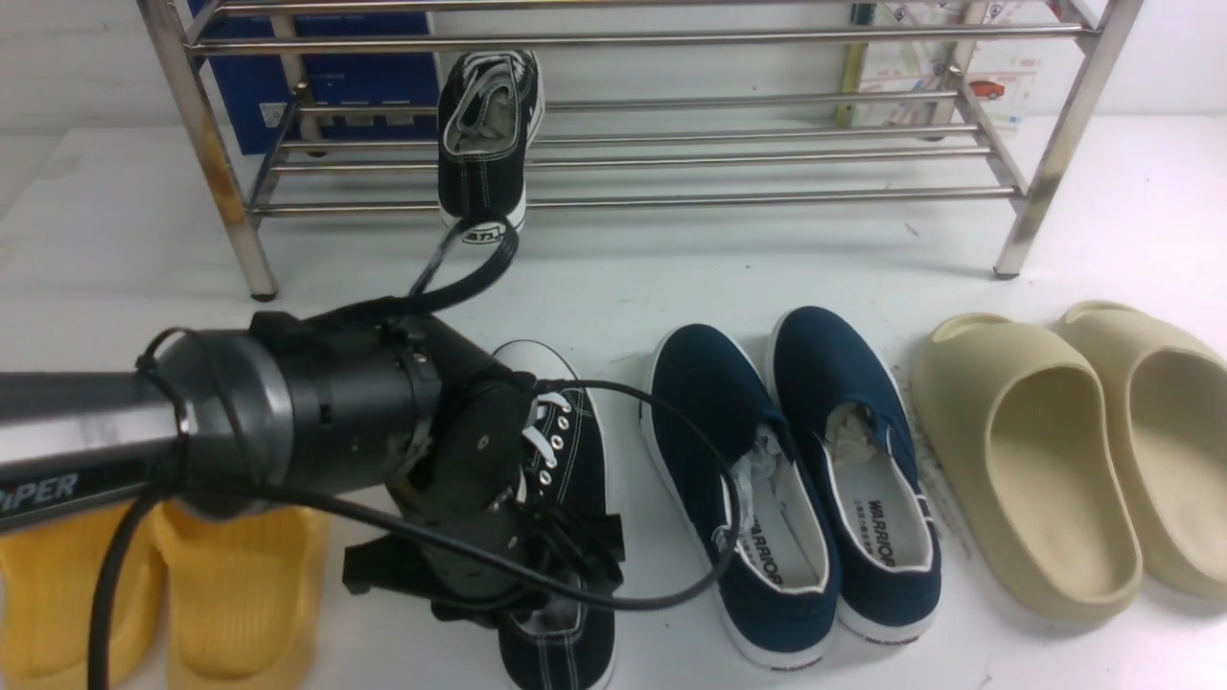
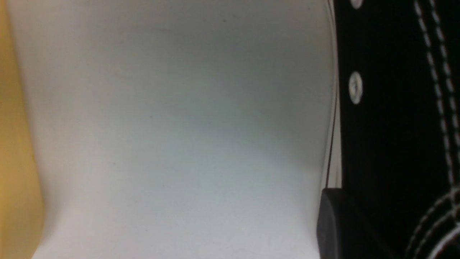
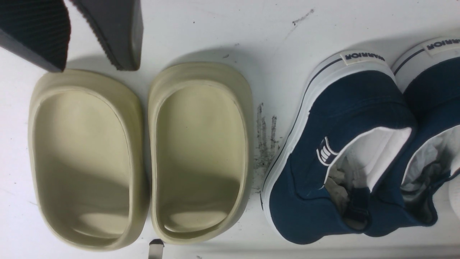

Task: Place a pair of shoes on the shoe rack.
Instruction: Use the left arm to grab the shoe closest to it, then use the left arm to put a shoe into the shoe rack

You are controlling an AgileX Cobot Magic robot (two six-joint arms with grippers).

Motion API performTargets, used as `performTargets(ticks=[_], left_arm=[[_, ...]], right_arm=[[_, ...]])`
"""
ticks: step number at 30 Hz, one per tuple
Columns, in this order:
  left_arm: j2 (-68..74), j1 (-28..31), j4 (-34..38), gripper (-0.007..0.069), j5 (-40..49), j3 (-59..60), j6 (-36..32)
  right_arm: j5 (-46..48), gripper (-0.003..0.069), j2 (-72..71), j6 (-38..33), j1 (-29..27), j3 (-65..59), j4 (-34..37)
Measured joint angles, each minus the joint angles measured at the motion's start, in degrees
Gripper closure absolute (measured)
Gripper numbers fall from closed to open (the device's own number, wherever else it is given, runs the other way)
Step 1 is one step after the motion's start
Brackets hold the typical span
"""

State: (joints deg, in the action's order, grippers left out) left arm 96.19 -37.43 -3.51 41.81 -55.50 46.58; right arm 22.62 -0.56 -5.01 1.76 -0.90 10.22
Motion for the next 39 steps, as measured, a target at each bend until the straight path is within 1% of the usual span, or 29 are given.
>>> performTargets(ticks=[2,6,11,14,17,20,25,29,35,38,39], left_arm=[[-0.3,0.0,-0.1,0.0587,0.4,0.0,0.1],[-3.1,0.0,0.0,0.0582,2.7,0.0,0.1],[-13.4,0.0,0.0,0.0582,8.3,-0.3,-0.4],[-16.1,0.0,0.0,0.0582,9.4,-2.4,-2.2],[-16.2,0.0,-0.2,0.0582,8.6,-4.7,-3.5],[-14.3,0.0,-1.0,0.0582,6.8,-7.7,-4.0],[-5.7,0.0,-5.0,0.0582,4.3,-14.8,-4.4],[3.0,0.4,-8.9,0.0582,4.2,-23.9,-2.7],[14.1,4.0,-9.6,0.0582,4.2,-37.7,-2.0],[16.9,5.4,-9.6,0.0582,4.3,-41.8,-2.0],[19.3,6.5,-9.6,0.0582,4.3,-44.9,-2.1]], right_arm=[[0.0,0.0412,0.0,0.0,0.0,0.0,0.0],[0.0,0.0412,0.0,0.0,0.0,0.0,0.0],[0.0,0.0412,0.0,0.0,0.0,0.0,0.0],[0.0,0.0412,0.0,0.0,0.0,0.0,0.0],[0.0,0.0412,0.0,0.0,0.0,0.0,0.0],[0.0,0.0412,0.0,0.0,0.0,0.0,0.0],[0.0,0.0412,0.0,0.0,0.0,0.0,0.0],[0.0,0.0412,0.0,0.0,0.0,0.0,0.0],[0.0,0.0412,0.0,0.0,0.0,0.0,0.0],[0.0,0.0412,0.0,0.0,0.0,0.0,0.0],[0.0,0.0412,0.0,0.0,0.0,0.0,0.0]])
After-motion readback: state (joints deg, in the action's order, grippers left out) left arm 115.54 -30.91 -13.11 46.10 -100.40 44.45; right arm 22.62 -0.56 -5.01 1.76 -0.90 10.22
